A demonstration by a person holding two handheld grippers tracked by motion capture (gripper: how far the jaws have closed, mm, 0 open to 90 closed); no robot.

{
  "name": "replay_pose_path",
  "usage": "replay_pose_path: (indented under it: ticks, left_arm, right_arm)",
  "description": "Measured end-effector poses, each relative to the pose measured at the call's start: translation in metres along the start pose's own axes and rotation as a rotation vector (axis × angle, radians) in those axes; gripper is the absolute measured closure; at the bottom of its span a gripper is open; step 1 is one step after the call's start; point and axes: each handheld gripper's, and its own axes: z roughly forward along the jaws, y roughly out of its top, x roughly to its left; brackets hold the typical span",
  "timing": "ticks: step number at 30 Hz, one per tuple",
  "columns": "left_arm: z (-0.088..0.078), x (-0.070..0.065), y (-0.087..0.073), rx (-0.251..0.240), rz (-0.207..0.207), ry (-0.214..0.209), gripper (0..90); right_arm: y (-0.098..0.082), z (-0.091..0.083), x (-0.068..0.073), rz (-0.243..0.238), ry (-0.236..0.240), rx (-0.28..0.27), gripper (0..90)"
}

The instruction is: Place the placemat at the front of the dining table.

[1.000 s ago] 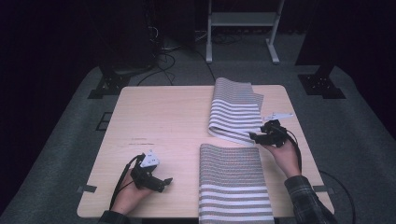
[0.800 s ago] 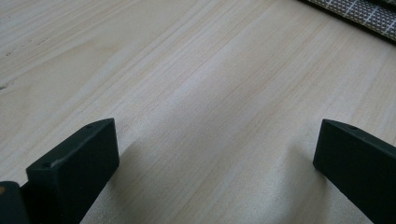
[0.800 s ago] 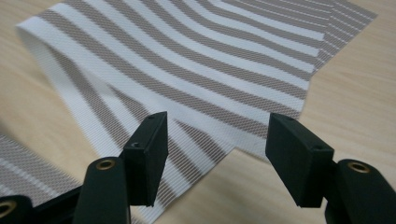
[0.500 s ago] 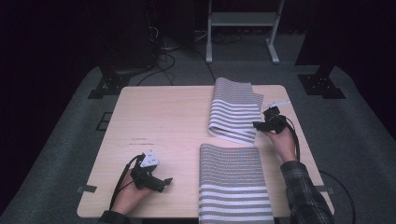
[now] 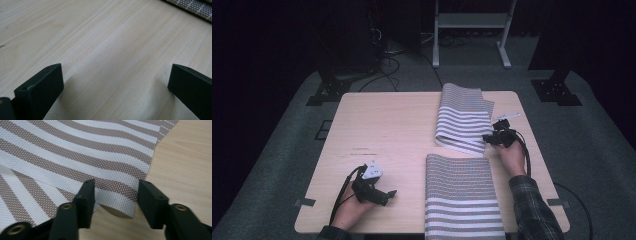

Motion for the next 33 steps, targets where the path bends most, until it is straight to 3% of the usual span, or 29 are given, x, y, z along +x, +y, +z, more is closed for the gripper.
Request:
replay_pose_path:
  ticks: [5, 9, 19, 23, 33]
  left_arm:
    - [0.000, 0.000, 0.000, 0.000, 0.000, 0.000, 0.0]
    - [0.000, 0.000, 0.000, 0.000, 0.000, 0.000, 0.0]
    - [0.000, 0.000, 0.000, -0.002, -0.003, 0.003, 0.0]
    - [0.000, 0.000, 0.000, 0.000, -0.004, 0.004, 0.0]
    - [0.001, 0.001, 0.001, 0.000, -0.010, 0.009, 0.0]
  right_arm:
    - [0.000, -0.001, 0.004, -0.027, 0.023, -0.002, 66.0]
    - [-0.001, -0.003, 0.006, -0.058, 0.037, -0.007, 85.2]
    - [0.007, -0.024, -0.005, -0.043, 0.045, -0.063, 87.7]
    - [0.016, -0.030, 0.002, -0.068, 0.061, -0.090, 87.8]
    - [0.032, -0.026, 0.027, -0.121, 0.097, -0.089, 88.1]
